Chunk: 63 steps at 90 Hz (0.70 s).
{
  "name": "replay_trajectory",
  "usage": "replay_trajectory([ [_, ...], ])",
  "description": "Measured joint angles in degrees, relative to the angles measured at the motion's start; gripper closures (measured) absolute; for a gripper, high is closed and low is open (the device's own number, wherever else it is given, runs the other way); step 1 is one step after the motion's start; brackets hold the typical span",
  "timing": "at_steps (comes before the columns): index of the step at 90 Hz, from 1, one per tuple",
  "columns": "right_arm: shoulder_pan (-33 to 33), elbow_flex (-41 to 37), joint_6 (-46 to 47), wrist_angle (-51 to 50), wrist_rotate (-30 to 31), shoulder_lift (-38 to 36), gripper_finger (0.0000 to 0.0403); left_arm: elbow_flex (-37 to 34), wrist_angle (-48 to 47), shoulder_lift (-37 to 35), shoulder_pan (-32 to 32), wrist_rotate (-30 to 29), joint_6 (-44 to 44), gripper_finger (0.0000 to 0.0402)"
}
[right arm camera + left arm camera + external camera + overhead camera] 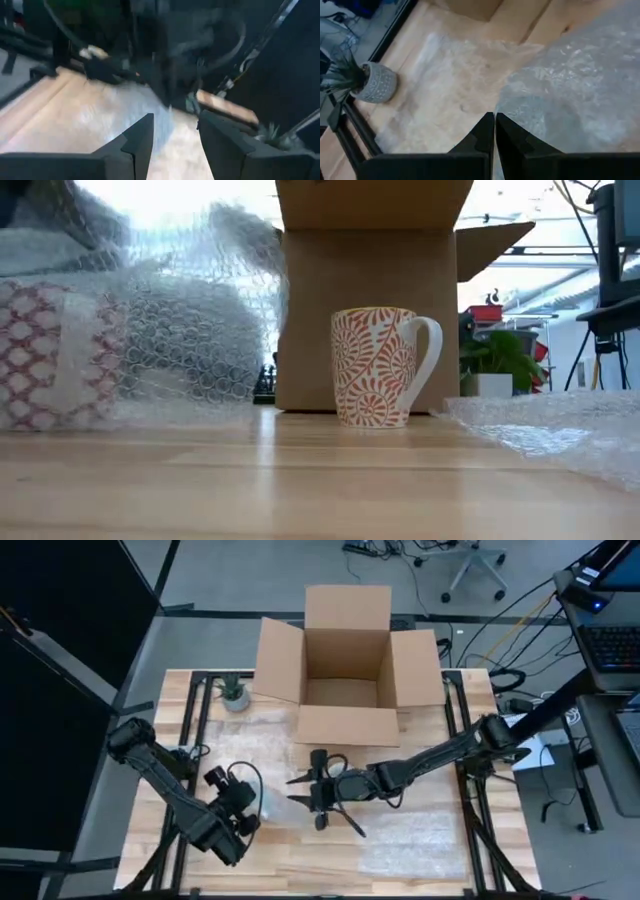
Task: Wrap mug
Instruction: Wrap the red mug with the bubble wrap
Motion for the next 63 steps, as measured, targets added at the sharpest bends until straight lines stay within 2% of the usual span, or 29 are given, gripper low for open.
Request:
replay_trajectory([
  [27,1.5,-0.1,9.1,0.0,-1.3,4.7,0.0261,-2.4,1.8,0.0,0.1,-0.2,0.0,0.04],
  [38,3.3,-0.1,8.6,2.3,-1.3,5.0,0.0261,-2.4,1.8,0.0,0.1,-0.2,0.0,0.04],
  [52,6.1,-0.1,3.7,3.7,-1.3,4.6,0.0261,-2.4,1.8,0.0,0.1,-0.2,0.0,0.04],
  [63,8.0,-0.1,3.9,1.6,-1.3,4.5,0.0261,-2.4,1.9,0.0,0.1,0.1,-1.5,0.04],
])
